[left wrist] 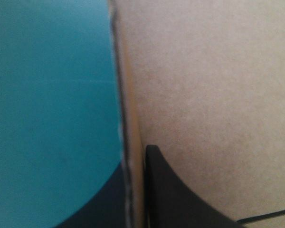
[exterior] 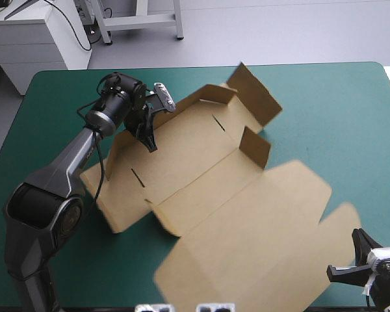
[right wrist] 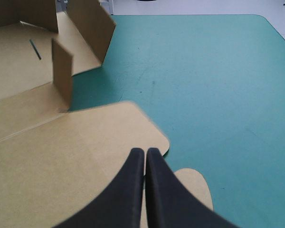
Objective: Fold the box
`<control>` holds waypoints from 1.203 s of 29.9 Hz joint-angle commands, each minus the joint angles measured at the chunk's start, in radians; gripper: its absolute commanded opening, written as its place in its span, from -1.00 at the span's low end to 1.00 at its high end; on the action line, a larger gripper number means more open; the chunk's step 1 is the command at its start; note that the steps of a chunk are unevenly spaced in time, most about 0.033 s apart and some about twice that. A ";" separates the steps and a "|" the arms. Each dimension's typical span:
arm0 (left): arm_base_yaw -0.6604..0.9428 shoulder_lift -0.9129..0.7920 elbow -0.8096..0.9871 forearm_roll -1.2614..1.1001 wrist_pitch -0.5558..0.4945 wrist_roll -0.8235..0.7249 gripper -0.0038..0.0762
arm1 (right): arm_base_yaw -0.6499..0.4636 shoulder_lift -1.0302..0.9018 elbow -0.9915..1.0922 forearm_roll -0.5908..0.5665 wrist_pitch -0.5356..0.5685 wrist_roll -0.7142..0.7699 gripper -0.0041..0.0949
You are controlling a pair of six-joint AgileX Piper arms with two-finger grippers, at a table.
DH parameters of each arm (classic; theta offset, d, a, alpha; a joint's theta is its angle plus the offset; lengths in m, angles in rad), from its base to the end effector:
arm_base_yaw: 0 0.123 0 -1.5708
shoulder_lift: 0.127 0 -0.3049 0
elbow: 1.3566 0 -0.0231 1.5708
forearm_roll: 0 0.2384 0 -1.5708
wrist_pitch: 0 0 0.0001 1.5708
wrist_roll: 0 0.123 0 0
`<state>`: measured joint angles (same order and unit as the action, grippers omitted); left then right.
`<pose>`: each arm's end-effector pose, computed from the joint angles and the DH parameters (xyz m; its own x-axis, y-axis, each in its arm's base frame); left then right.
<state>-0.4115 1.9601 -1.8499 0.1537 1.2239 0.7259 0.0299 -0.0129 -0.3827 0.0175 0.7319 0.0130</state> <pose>0.3998 -0.1551 0.2905 -0.3697 0.9195 -0.1334 0.8609 0.3930 0.3231 0.0166 0.0019 0.2584 -0.2473 0.0186 -0.9687 -0.0348 0.9990 0.0281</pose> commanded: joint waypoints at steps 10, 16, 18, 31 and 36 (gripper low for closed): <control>-0.104 -0.062 -0.030 0.385 -0.155 0.113 -0.92 | -0.006 -0.023 -0.028 -0.002 -0.073 -0.003 -0.92; -0.174 -0.062 -0.030 0.498 -0.239 0.113 -0.92 | -0.006 -0.023 -0.028 -0.002 -0.073 -0.003 -0.92; -0.203 -0.064 -0.032 0.521 -0.239 0.113 -0.92 | -0.006 -0.023 -0.028 -0.002 -0.073 -0.003 -0.92; -0.320 -0.156 -0.032 0.511 -0.170 -0.016 -0.92 | -0.006 -0.023 -0.028 -0.002 -0.073 -0.003 -0.92; -0.395 -0.189 -0.030 0.507 -0.149 -0.028 -0.92 | -0.006 -0.023 -0.028 -0.002 -0.073 -0.003 -0.92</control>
<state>-0.7631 1.8446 -1.8529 0.6274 1.0874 0.7103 0.0299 -0.0129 -0.3827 0.0175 0.7319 0.0130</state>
